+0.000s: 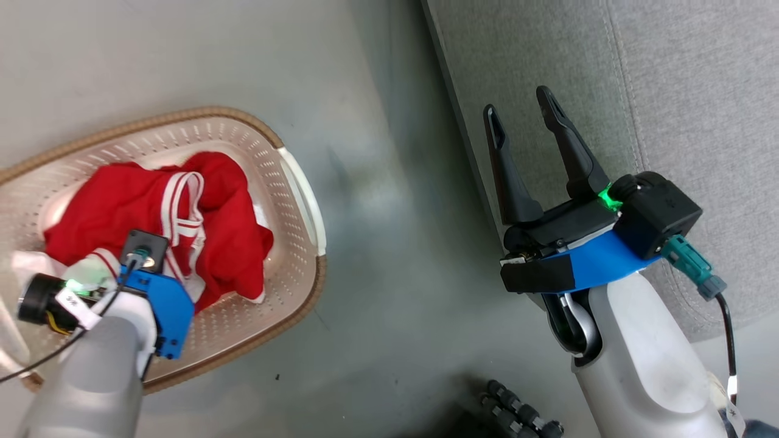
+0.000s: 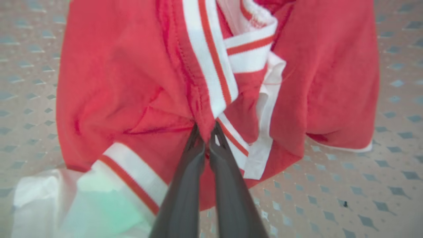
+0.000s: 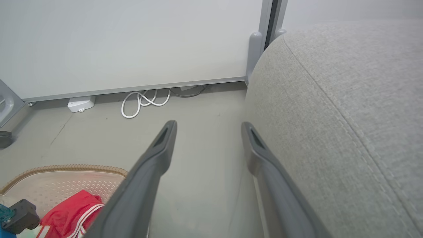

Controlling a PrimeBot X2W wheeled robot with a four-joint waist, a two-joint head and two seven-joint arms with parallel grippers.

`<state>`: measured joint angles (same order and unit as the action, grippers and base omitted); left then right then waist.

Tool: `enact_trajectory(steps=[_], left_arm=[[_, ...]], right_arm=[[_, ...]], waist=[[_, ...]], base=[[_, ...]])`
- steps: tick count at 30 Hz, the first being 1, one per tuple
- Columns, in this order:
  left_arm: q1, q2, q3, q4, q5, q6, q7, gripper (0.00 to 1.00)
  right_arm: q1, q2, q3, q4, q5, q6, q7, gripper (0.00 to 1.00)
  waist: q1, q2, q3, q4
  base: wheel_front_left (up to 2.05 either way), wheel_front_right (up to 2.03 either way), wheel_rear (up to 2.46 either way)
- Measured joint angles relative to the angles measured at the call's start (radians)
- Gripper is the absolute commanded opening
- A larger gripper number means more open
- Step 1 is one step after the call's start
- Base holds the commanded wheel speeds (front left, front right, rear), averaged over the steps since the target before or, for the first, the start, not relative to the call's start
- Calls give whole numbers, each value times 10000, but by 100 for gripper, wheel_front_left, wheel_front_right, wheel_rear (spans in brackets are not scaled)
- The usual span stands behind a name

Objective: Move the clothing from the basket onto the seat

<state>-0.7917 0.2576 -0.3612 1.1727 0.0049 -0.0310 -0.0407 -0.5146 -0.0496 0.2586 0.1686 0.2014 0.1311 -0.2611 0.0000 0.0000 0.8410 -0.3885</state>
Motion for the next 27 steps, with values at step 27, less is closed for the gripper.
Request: enact_trajectory(steps=[27], left_arm=[[2028,-2065,-1350,-1490,-2314,-951,-2180,0]], right_arm=[[2732,8,-917,1319,-1741,0,688,100]], waist=[[-5,0,-6263,2331]], base=[[0,0,0]])
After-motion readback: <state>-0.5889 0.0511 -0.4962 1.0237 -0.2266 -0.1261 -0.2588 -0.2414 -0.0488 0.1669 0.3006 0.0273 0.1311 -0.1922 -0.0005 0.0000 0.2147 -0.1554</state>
